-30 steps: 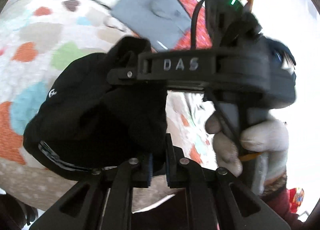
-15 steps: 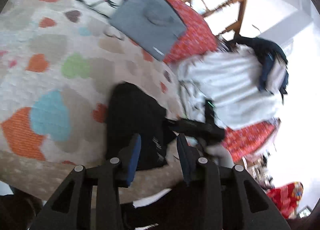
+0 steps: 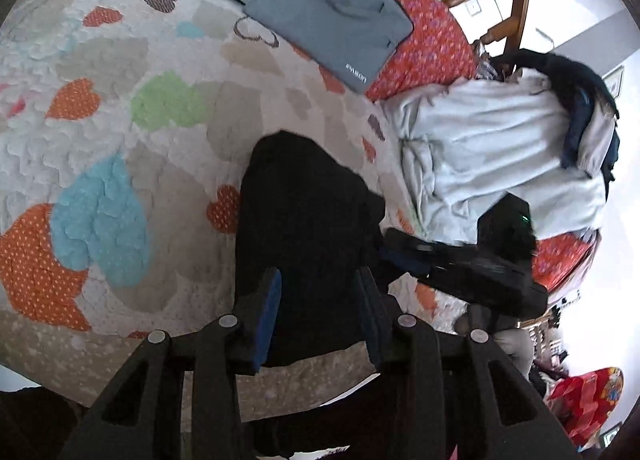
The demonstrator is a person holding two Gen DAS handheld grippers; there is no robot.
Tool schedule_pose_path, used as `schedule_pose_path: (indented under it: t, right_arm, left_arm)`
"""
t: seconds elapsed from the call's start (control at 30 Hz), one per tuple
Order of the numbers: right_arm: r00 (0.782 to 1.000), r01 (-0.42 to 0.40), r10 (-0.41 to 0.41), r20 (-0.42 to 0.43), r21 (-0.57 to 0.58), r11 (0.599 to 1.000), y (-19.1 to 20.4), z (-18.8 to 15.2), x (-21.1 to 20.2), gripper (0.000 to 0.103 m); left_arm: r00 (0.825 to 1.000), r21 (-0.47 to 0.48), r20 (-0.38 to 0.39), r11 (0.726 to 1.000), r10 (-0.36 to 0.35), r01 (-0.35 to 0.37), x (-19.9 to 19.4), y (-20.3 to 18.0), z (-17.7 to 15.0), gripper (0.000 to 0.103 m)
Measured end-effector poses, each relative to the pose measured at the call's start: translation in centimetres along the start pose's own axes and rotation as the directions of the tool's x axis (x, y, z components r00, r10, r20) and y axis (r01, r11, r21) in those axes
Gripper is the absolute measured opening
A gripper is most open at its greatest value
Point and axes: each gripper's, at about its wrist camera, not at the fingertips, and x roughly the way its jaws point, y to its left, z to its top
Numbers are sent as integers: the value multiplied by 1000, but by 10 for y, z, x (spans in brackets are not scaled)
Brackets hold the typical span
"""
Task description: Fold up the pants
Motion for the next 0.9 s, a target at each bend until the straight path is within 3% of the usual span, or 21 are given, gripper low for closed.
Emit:
schedule_pose_path:
  t: [0.07, 0.13, 0.17, 0.23, 0.3, 0.43, 0.6, 0.73, 0.9]
  right_arm:
    - [991, 134, -133, 25, -21, 991, 1, -3, 9, 55]
    - [993, 121, -121, 4, -3, 993, -3, -8, 18, 55]
    - [997, 75, -75, -11, -13, 997, -2, -11, 23, 55]
    - [998, -32, 31, -54, -18, 999, -3, -14, 30, 17]
    - [998, -60, 59, -33, -29, 998, -4, -14, 23, 13]
    - [999, 28, -26, 43, -54, 998, -7, -8, 2, 9]
    - [979, 201, -200, 26, -84, 976, -20, -12, 9, 10]
    - [980, 198, -196, 33, -114, 973, -16, -10, 2, 14]
    - [982, 152, -144, 119, -64, 986, -8, 7, -30, 16]
  left_arm:
    - [1000, 3, 0, 1000, -2, 2, -2, 3, -3, 37]
    - [1000, -3, 2, 1000, 0, 0, -5, 8, -4, 41]
    - [1000, -10, 3, 1000, 2, -2, -5, 11, -4, 42]
    - [1000, -19, 4, 1000, 5, -5, -5, 13, -1, 42]
    - [1000, -17, 11, 1000, 10, -10, -6, 11, 2, 42]
    - [999, 13, 28, 1000, 22, -23, -7, 3, 11, 45]
    - [1000, 52, 16, 998, 18, -19, 8, -15, 18, 46]
    - [1000, 107, -20, 994, 7, -5, 28, -33, 14, 46]
    - [998, 125, -65, 992, 15, -7, 62, -31, 5, 46]
